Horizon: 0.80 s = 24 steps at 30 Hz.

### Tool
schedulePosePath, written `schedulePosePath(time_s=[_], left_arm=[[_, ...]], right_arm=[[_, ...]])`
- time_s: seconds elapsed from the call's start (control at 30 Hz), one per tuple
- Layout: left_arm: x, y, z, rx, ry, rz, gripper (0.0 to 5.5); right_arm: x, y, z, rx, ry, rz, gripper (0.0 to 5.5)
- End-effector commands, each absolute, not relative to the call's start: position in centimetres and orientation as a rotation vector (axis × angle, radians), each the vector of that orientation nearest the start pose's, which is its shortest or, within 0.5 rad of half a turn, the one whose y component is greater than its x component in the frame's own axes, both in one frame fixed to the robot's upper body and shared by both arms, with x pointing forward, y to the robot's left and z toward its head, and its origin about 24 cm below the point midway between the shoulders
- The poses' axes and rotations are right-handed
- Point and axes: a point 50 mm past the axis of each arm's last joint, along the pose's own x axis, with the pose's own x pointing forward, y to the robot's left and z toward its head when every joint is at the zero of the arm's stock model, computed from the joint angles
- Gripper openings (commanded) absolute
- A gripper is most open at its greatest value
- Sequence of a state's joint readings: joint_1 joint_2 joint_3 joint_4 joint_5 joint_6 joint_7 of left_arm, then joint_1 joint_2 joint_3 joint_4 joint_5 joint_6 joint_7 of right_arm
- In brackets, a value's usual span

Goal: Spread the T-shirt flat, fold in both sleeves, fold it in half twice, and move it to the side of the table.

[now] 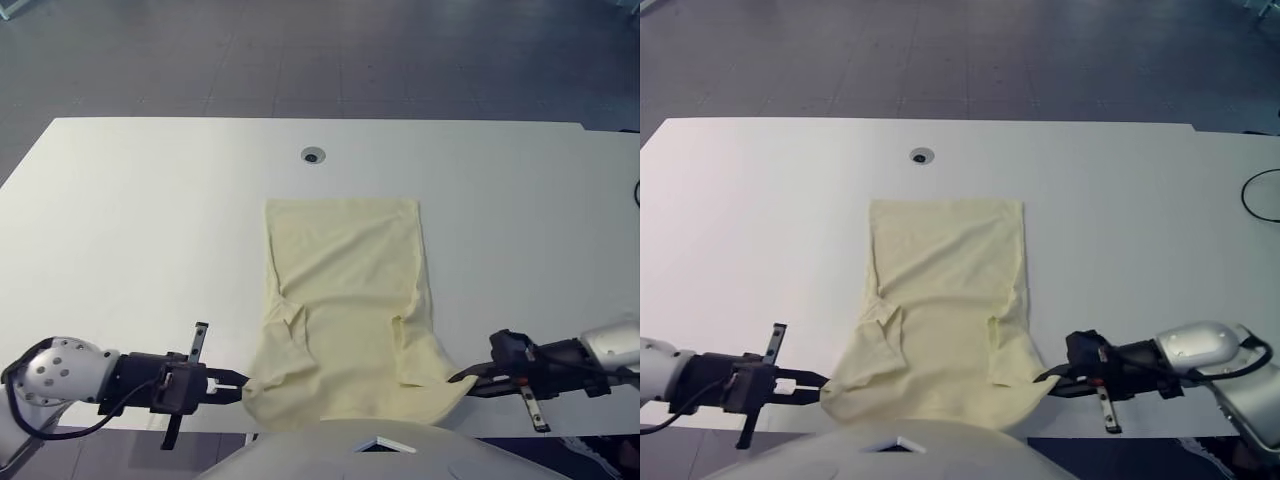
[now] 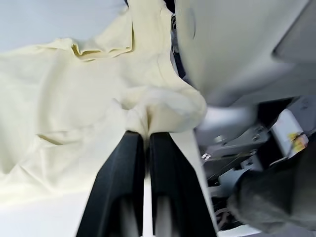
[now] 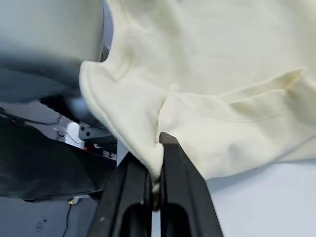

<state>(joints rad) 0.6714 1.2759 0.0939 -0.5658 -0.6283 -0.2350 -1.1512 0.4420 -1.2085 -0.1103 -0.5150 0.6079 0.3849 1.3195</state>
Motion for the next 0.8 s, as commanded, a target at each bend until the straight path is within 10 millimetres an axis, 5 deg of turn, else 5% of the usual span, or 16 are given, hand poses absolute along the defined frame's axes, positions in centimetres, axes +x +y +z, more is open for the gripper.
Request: schedulePosePath(time_s=[0.03,0.23,0.47,0.8], left_arm=[[10.7,21.1,14.4,0.313,0.362,-1.656,0.00],[12.1,21.8,16.9,0.254,0.342,-1.593,0.00],[12.4,23.1,17.4,0.211,0.401,-1.586,0.00],[11.7,23.2,19.0,0.131,0.416,-1.632,0.00]], right_arm=[[14.3,-23.4,13.4,-0.147,0.759,1.513,0.03],[14.3,-21.9,16.1,0.064,0.711,1.573,0.03],[13.6,-21.4,18.6,0.230,0.724,1.652,0.03],[11.7,-21.5,19.4,0.306,0.822,1.710,0.03]])
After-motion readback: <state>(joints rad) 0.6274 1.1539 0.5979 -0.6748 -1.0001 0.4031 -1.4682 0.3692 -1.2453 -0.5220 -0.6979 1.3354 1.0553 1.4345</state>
